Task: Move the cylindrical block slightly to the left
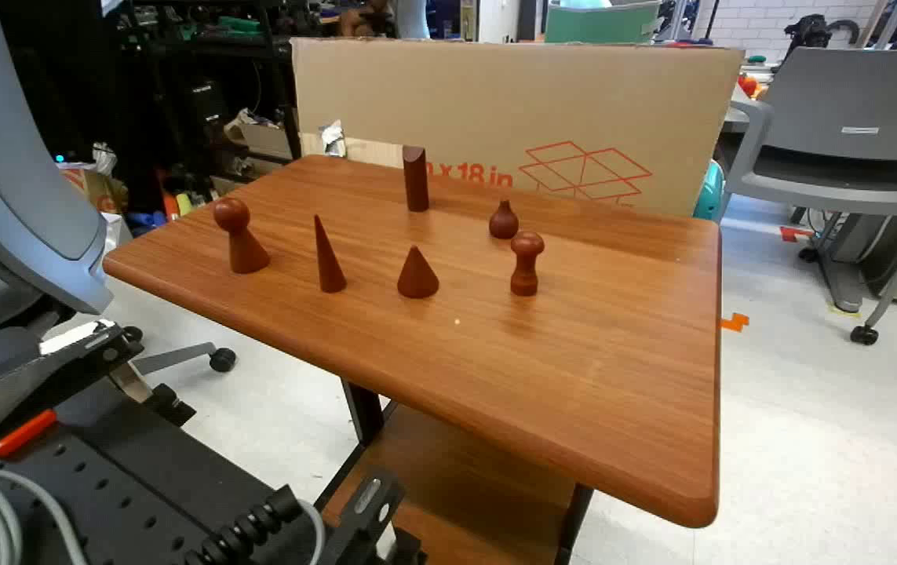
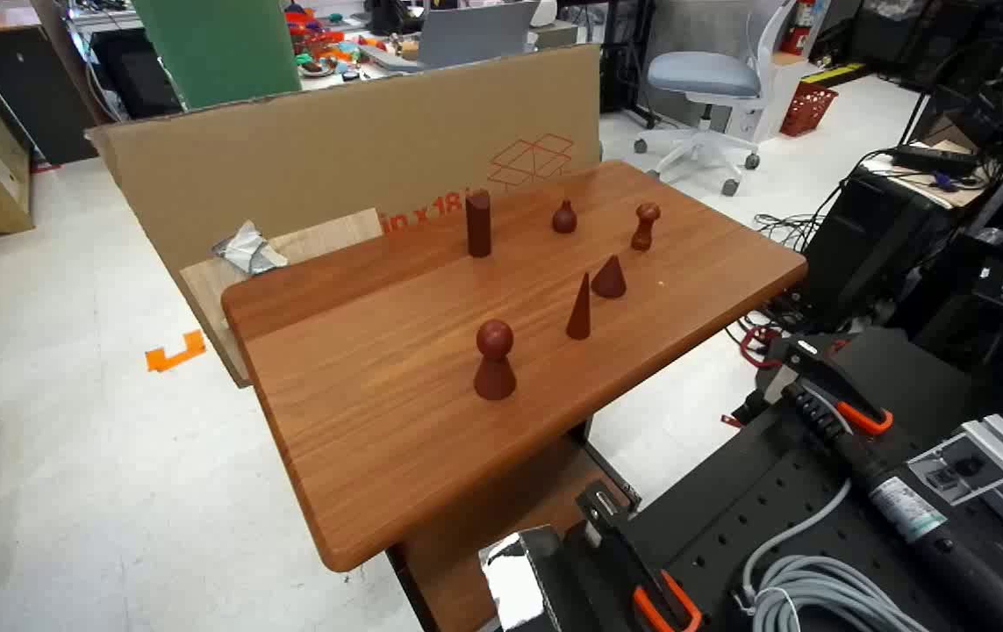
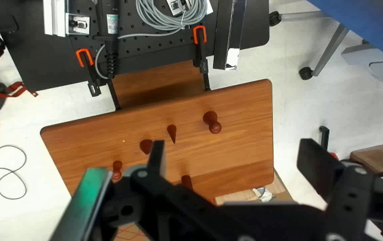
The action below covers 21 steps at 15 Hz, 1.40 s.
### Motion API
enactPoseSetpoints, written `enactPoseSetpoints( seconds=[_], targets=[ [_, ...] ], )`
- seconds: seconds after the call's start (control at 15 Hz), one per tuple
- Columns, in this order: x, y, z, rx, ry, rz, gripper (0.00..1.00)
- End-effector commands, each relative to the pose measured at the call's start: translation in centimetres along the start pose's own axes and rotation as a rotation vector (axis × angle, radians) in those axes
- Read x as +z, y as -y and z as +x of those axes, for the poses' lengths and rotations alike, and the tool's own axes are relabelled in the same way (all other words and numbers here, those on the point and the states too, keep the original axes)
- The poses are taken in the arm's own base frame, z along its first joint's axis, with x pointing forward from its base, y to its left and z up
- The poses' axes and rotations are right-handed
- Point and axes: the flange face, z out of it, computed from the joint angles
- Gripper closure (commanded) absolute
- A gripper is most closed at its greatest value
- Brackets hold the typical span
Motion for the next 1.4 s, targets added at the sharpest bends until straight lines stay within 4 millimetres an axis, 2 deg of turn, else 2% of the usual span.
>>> enactPoseSetpoints(
  seconds=[0.0,0.8,1.13,1.33],
  targets=[
    [-0.1,0.0,0.0,0.0,0.001,0.0,0.0],
    [0.1,0.2,0.3,0.005,0.009,-0.009,0.0],
    [0.8,2.3,4.5,-0.023,-0.031,-0.028,0.0],
    [1.8,3.8,8.9,-0.047,-0.015,-0.036,0.0]
  ],
)
